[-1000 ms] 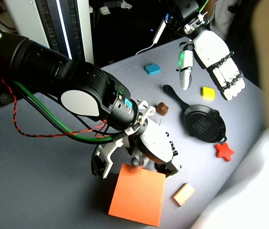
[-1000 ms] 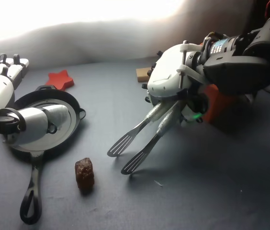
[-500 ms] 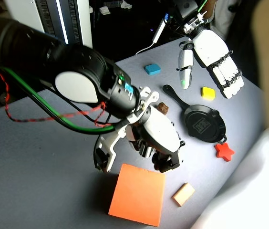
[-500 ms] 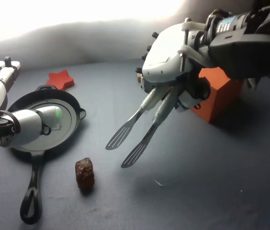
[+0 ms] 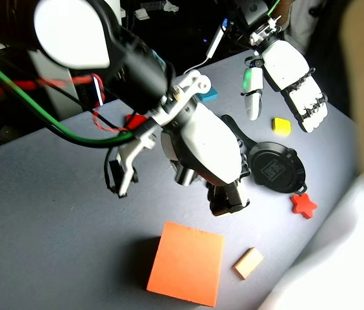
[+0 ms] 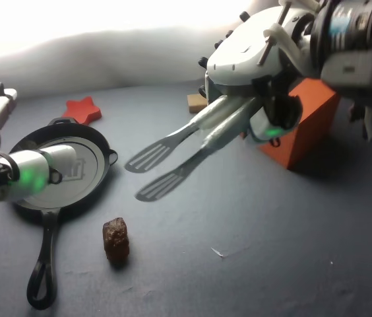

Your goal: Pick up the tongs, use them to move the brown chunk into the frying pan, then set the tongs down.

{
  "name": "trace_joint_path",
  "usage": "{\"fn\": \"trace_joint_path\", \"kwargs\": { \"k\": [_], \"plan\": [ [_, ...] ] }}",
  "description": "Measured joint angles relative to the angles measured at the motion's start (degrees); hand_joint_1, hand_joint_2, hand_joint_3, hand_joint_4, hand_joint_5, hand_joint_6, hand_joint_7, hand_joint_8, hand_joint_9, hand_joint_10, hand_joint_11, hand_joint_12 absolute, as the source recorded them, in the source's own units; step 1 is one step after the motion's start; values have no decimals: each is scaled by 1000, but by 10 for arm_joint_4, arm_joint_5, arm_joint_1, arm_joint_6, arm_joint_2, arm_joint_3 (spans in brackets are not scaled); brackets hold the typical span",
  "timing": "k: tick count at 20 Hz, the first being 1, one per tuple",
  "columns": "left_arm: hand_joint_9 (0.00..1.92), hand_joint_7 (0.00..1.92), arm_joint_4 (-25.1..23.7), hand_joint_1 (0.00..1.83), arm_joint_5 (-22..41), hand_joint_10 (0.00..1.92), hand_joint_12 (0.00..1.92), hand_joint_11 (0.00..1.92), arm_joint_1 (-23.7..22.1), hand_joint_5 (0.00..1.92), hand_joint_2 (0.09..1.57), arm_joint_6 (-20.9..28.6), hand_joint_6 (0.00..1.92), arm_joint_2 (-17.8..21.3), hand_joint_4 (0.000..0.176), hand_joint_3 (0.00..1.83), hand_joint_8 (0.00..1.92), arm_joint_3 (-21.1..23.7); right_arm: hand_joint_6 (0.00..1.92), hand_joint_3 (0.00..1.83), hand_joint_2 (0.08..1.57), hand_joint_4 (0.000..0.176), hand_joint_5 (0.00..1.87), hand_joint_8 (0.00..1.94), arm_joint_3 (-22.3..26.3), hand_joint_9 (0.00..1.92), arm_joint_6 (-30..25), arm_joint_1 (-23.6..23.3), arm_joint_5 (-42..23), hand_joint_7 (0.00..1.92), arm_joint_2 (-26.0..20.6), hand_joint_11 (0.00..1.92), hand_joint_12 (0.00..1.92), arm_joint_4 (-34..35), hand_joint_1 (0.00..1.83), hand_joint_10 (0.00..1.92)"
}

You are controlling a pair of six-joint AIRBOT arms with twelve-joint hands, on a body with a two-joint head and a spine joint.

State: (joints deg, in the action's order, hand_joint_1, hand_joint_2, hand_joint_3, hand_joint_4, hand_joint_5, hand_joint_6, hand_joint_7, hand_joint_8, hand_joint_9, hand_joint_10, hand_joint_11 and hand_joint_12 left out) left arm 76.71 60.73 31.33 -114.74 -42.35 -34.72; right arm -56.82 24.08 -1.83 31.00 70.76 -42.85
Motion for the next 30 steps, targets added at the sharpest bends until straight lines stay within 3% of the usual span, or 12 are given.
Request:
{"fn": "trace_joint_path", "kwargs": {
  "k": [1, 2, 3, 5, 9, 14, 17, 18, 30],
  "plan": [
    [16, 5, 2, 0, 1, 4, 70, 0, -3, 0, 1179, 0, 0, 0, 0, 0, 1, -5, 118, 3, 1148, 0, 849, 0, 19, 908, -73, 3, 9, 953, -2, 420, 1254, -58, 1085, 32],
    [14, 5, 0, 0, 2, 4, 68, 0, -3, 0, 1178, 1, 0, 1, 0, 0, 2, -9, 115, 4, 1150, 0, 855, 2, 29, 912, -105, 3, 13, 955, 0, 423, 1260, -79, 1077, 33],
    [16, 7, 10, 0, 1, 3, 107, 0, -6, 0, 1172, 2, 0, 3, 0, 0, 1, -20, 104, 7, 1159, 0, 846, 0, 52, 906, -217, 16, 47, 950, 11, 415, 1261, -139, 1064, 29],
    [16, 7, 11, 0, 0, 3, 107, 0, -6, 0, 1172, 2, 0, 5, 0, 0, 1, -25, 104, 7, 1159, 0, 846, 0, 55, 906, -249, 25, 65, 950, 19, 415, 1261, -157, 1064, 29],
    [6, 6, 20, 0, -15, 1, 44, 0, -19, 0, 1181, 2, 0, 9, 0, 0, 0, -50, 94, 0, 1120, 0, 884, 9, 53, 919, -265, 43, 103, 974, 45, 421, 1262, -167, 1115, 31],
    [13, 15, 21, 0, -37, 1, 51, 0, -26, 0, 1183, -1, 0, 18, 0, 0, 1, -82, 53, 1, 1140, 0, 861, 0, 35, 882, -295, 71, 102, 926, 89, 362, 1293, -190, 1063, 11],
    [33, 36, 40, 0, -39, 3, 118, 0, -26, 11, 1183, -5, 3, 19, 0, 1, 2, -89, 35, 0, 1134, 0, 841, 2, 12, 874, -311, 81, 98, 909, 110, 361, 1265, -212, 1075, 6],
    [16, 18, 50, 0, -39, 4, 58, 0, -26, 1, 1184, -5, 0, 19, 0, 1, 4, -89, 33, 0, 1131, 0, 841, 4, 3, 879, -317, 83, 96, 915, 115, 365, 1262, -215, 1074, 8],
    [8, 10, 52, 0, -43, 3, 4, 9, -21, 5, 1177, -8, 2, 19, 0, 0, 4, -99, 12, 3, 1152, 0, 820, 1, -6, 858, -307, 89, 93, 884, 112, 333, 1262, -191, 1045, 3]
  ]
}}
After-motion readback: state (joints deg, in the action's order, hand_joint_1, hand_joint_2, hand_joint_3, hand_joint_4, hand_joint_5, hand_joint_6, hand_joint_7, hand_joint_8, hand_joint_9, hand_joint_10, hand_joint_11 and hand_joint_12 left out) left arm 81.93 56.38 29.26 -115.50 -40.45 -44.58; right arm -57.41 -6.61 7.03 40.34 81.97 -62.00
